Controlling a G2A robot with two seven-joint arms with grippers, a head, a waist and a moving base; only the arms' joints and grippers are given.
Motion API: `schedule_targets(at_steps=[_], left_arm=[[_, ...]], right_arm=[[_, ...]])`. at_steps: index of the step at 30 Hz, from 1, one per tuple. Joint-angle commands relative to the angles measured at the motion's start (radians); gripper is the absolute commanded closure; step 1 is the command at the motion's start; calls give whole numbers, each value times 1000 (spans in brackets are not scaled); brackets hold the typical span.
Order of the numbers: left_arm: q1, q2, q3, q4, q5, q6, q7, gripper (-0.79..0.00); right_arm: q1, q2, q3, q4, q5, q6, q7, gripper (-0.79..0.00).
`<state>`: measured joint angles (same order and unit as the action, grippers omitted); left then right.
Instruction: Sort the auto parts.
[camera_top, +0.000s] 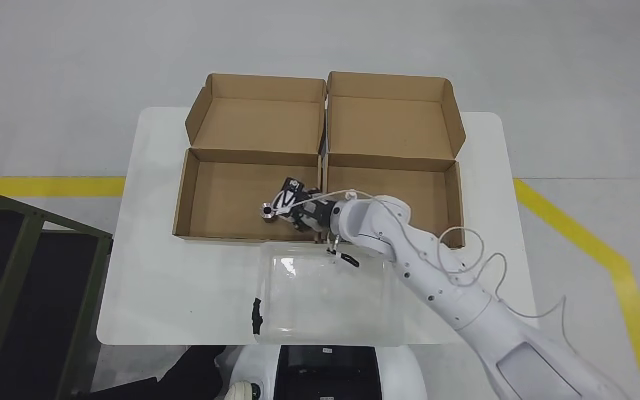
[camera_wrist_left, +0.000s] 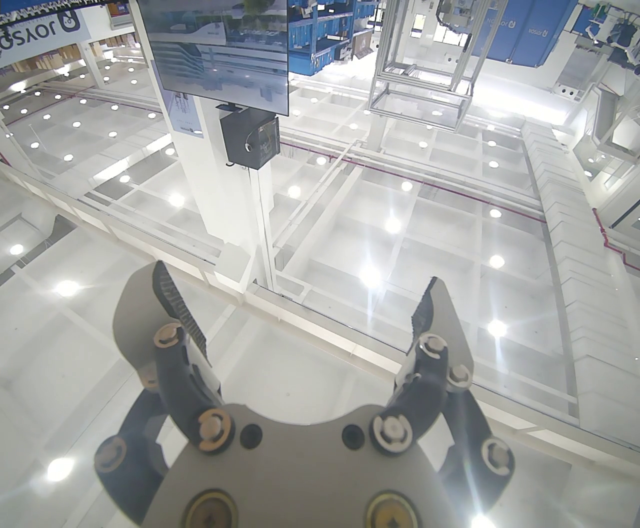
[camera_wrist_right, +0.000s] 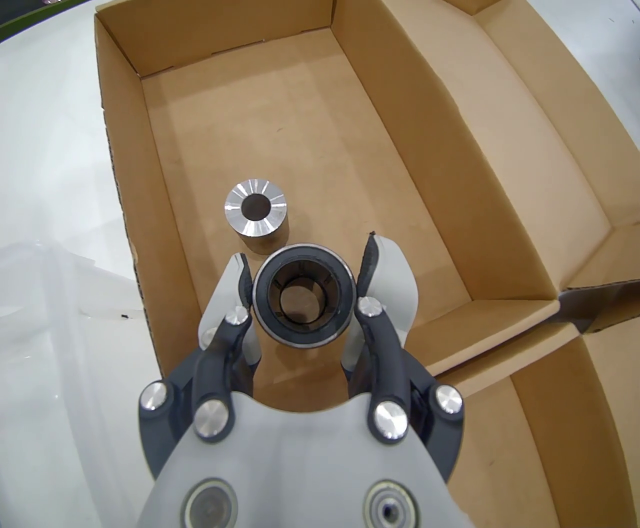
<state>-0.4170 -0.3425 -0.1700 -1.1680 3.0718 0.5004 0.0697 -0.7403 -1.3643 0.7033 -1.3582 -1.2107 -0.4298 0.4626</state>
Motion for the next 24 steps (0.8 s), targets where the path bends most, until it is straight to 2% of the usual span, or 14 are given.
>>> schedule_targets(at_steps=[1,6,12,17,20,24], left_arm=[[0,0,0,0,0,0,0,-785],[0,0,0,0,0,0,0,-785],[0,0,0,0,0,0,0,-785],[0,0,0,0,0,0,0,-785],[0,0,0,0,0,0,0,-785],[0,0,0,0,0,0,0,-785]], right_arm=[[-9,4,14,-27,-5,-7,-3,-431],[-57,23,65,-135,-29,-30,8,-539],[-148,54,154,-284,-12,-91,7,-573],[-243,82,254,-397,2,-129,-19,-643],[-302,99,320,-453,1,-161,-69,-773],[-390,120,414,-504,-28,-187,-158,-785]])
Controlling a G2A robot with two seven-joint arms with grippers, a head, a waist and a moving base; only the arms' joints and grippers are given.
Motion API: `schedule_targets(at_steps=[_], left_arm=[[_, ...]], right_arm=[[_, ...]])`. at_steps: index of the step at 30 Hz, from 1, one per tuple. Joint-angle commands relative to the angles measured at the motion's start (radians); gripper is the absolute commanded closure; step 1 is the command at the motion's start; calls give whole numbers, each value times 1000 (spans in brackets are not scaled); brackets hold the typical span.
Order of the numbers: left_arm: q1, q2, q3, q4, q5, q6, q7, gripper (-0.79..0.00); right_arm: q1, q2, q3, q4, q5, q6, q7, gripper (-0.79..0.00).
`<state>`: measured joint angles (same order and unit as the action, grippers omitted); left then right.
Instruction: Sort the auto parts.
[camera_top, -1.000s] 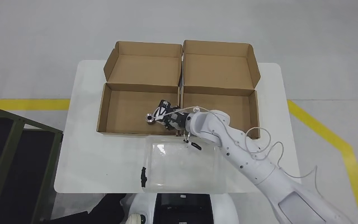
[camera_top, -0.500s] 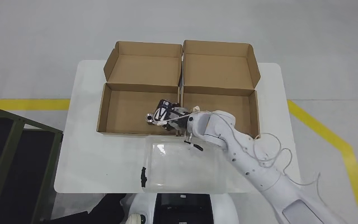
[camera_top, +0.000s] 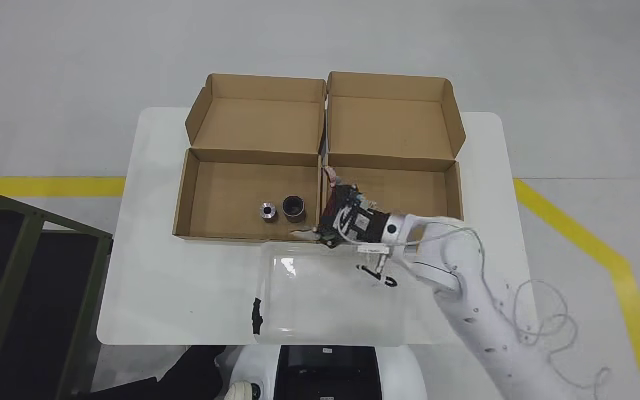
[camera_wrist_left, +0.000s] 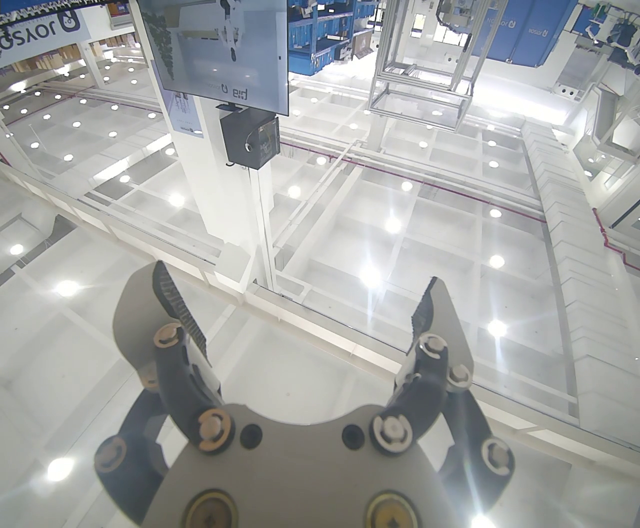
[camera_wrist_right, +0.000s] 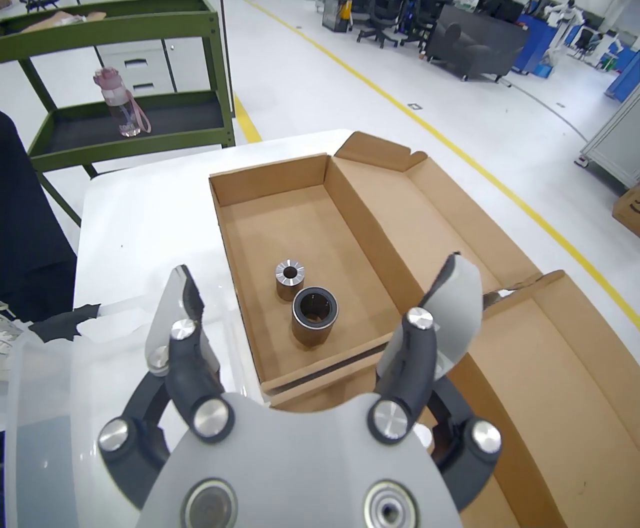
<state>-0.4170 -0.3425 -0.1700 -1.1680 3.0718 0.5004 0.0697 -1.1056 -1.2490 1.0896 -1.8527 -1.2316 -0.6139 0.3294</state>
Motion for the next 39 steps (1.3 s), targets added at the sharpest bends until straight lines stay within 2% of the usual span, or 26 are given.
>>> schedule_targets(at_steps=[1,11,18,24,39], left_arm=[[0,0,0,0,0,0,0,-785],[0,0,0,0,0,0,0,-785],[0,0,0,0,0,0,0,-785],[0,0,0,0,0,0,0,-785],[0,0,0,0,0,0,0,-785]], right_arm=[[-46,10,52,-15,-10,-7,-46,-785],[-227,47,251,-40,-67,-33,-214,-785],[-359,68,365,-53,-173,-45,-369,-785],[-467,82,470,-37,-202,-31,-501,-785],[-677,108,709,-34,-239,-32,-691,-785]])
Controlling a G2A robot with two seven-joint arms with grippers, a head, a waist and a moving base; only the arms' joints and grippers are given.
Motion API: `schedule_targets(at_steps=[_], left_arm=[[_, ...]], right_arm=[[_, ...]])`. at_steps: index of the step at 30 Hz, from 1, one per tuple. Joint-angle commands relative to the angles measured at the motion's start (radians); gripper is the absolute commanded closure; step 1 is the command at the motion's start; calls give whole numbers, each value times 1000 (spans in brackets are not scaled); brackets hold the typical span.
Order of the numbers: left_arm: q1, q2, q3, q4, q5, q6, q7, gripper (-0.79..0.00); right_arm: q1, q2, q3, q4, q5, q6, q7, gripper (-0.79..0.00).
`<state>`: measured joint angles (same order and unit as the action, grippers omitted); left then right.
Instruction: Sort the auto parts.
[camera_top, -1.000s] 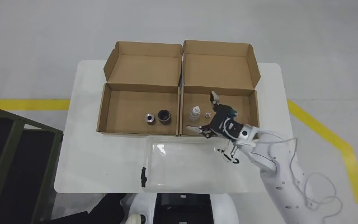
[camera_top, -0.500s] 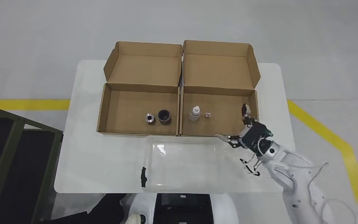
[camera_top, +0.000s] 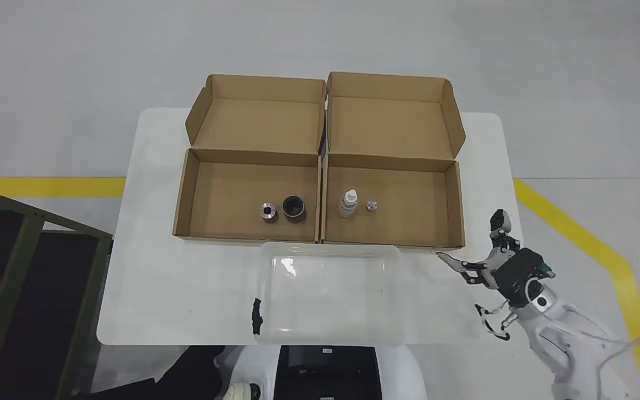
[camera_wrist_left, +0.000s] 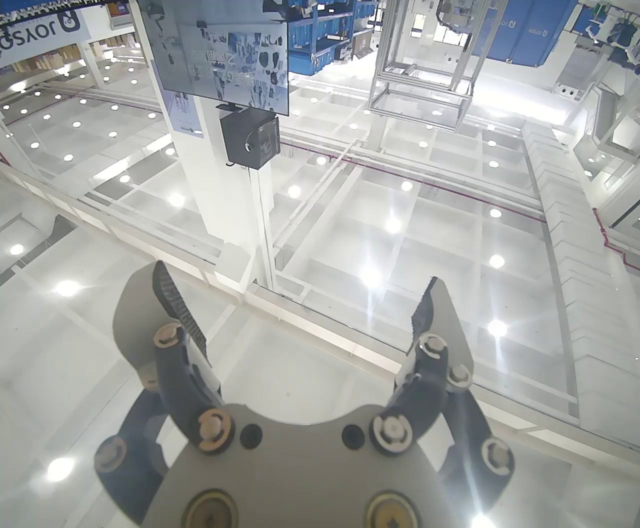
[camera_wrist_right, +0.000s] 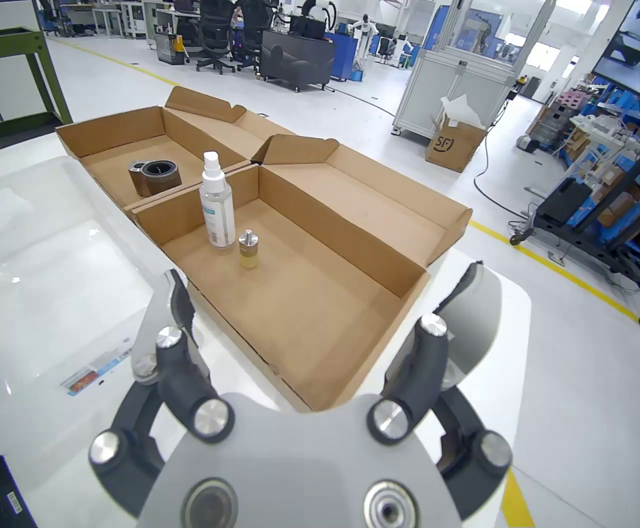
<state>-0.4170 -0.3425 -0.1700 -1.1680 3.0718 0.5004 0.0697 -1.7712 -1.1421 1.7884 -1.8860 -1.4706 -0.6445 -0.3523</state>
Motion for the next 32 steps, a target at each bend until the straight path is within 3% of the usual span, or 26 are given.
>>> schedule_targets(at_steps=[1,11,32], left_arm=[[0,0,0,0,0,0,0,-785],[0,0,0,0,0,0,0,-785],[0,0,0,0,0,0,0,-784]], right_arm=[[-22,2,20,-1,0,-5,-18,-785],[-76,8,64,-1,-9,-11,-70,-785],[-71,12,64,0,-15,-47,-65,-785]])
